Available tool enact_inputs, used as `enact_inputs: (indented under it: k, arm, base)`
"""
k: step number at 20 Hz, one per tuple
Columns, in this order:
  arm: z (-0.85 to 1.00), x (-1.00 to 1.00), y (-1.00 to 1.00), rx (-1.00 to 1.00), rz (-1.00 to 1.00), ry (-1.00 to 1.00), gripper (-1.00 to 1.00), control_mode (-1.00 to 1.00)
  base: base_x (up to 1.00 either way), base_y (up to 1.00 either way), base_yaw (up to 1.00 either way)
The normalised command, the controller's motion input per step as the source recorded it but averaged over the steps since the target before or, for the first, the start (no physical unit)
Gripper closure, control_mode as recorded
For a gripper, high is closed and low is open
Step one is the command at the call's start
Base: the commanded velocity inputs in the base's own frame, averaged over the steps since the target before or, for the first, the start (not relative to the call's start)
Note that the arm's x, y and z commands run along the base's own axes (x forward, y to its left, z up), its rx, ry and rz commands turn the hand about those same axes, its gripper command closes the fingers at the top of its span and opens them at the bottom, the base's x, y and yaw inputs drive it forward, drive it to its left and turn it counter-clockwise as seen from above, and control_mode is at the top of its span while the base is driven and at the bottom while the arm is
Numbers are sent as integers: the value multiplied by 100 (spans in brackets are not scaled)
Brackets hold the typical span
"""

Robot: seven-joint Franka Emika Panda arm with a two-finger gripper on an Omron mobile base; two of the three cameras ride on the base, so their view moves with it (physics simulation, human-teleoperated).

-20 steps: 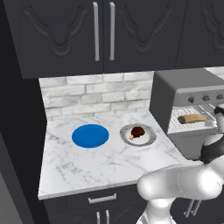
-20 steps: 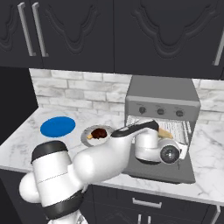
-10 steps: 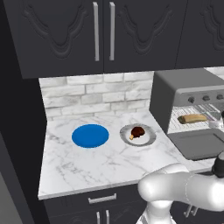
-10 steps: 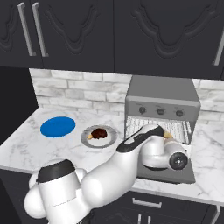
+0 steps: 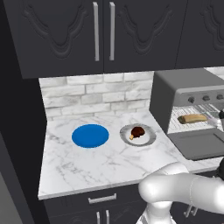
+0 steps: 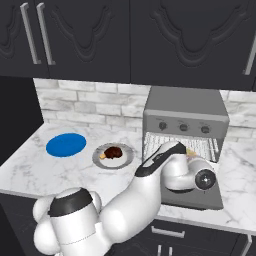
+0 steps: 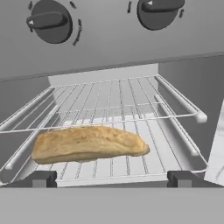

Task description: Open the toaster oven door. Place the baguette on the bottom rack in the toaster oven and place the steak on the top rack.

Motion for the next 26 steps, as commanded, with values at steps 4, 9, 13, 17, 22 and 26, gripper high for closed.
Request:
enact_inputs:
  k: [4,9,13,17,22,26]
  arm:
    - [0,28,0,17,-6,6,-100,-100]
    - [1,24,-2,22,-7,6,-100,-100]
    - [0,5,-4,29,-11,0,-100,-100]
    - [-1,5,-7,27,-8,0,-100,-100]
    - [0,15,0,21,-9,-1,-100,-100]
    - [0,21,-10,12,-8,0,-100,-100]
  base:
    - [0,0,0]
    - [0,0,0]
    - [0,0,0]
    - [0,0,0]
    - [0,0,0]
    - [0,0,0]
